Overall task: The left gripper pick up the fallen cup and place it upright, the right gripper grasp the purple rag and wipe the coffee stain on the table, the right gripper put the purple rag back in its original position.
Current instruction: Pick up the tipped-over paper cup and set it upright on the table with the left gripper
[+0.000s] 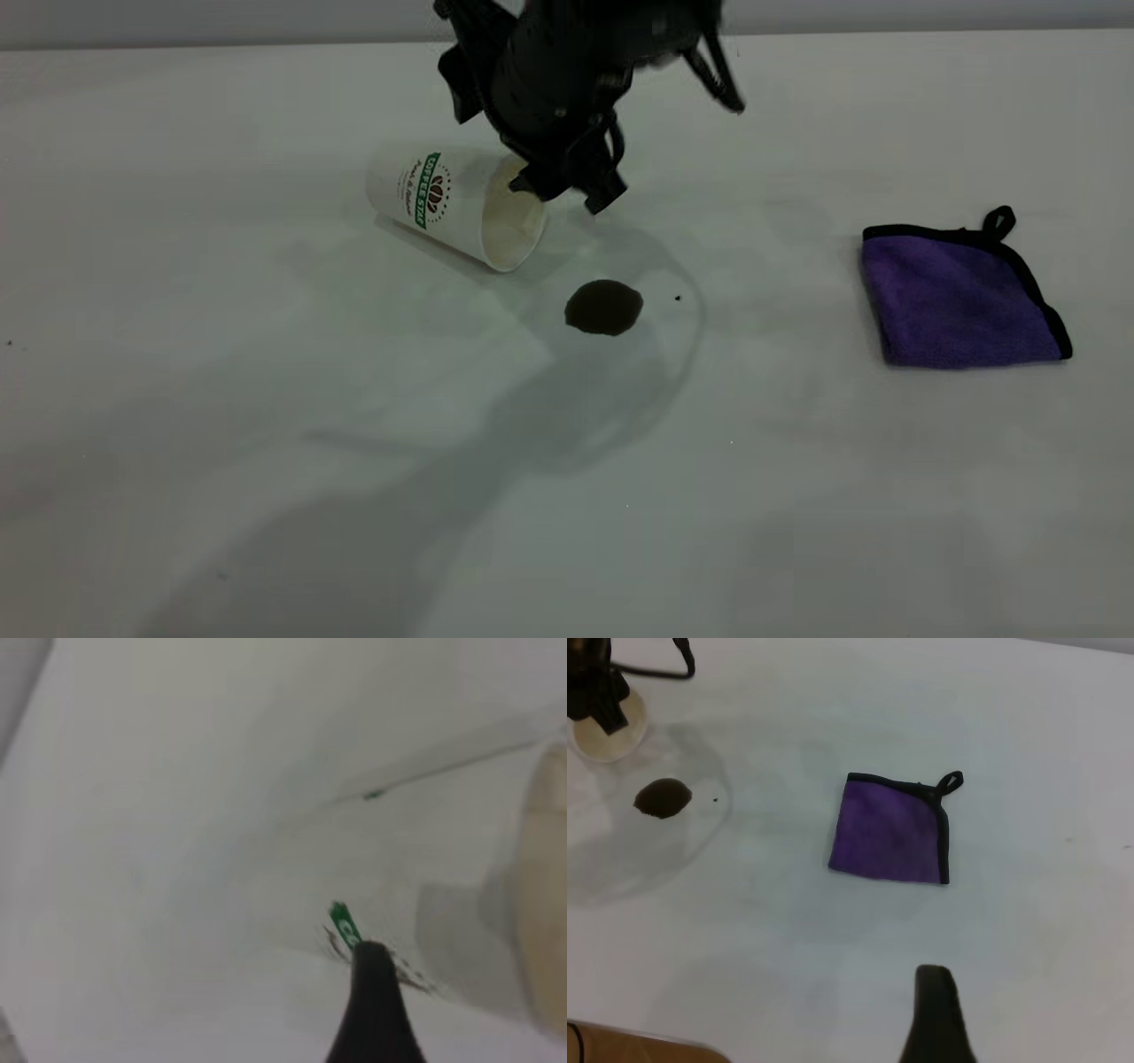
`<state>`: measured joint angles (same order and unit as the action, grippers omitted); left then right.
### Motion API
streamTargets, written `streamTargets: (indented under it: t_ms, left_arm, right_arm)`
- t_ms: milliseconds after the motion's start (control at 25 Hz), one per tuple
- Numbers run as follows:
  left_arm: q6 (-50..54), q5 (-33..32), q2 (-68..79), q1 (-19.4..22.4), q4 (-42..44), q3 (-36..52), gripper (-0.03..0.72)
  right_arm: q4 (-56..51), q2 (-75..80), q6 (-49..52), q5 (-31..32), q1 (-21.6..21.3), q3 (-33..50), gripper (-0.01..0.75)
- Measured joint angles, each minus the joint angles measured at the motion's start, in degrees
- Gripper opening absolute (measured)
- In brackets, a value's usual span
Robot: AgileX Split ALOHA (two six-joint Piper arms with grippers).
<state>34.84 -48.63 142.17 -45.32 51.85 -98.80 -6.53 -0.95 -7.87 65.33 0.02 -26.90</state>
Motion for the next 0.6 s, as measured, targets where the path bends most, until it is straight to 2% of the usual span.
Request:
streamTargets:
  t_ms: [240,440,520,600]
  left_arm:
    - [4.32,0.9,3.18,0.0,5.57,-0.12,0.603]
    - [4.29,1.39,4.91,1.86,6.98,-0.19,0.582]
    - [3.06,1.15,5.16,3.01,7.96,-0.19,0.539]
    - [1.78,0.68,5.17,4.12,9.33,-0.19,0.43]
  right_arm:
    - [0.0,0.0,0.0,0.0,0.0,0.0,0.589]
    - [0.0,0.0,0.0,0.0,0.0,0.0,0.589]
    - [0.0,0.0,0.0,0.0,0.0,0.0,0.589]
    - [-0.02,0.0,0.0,0.0,0.0,0.0,0.589]
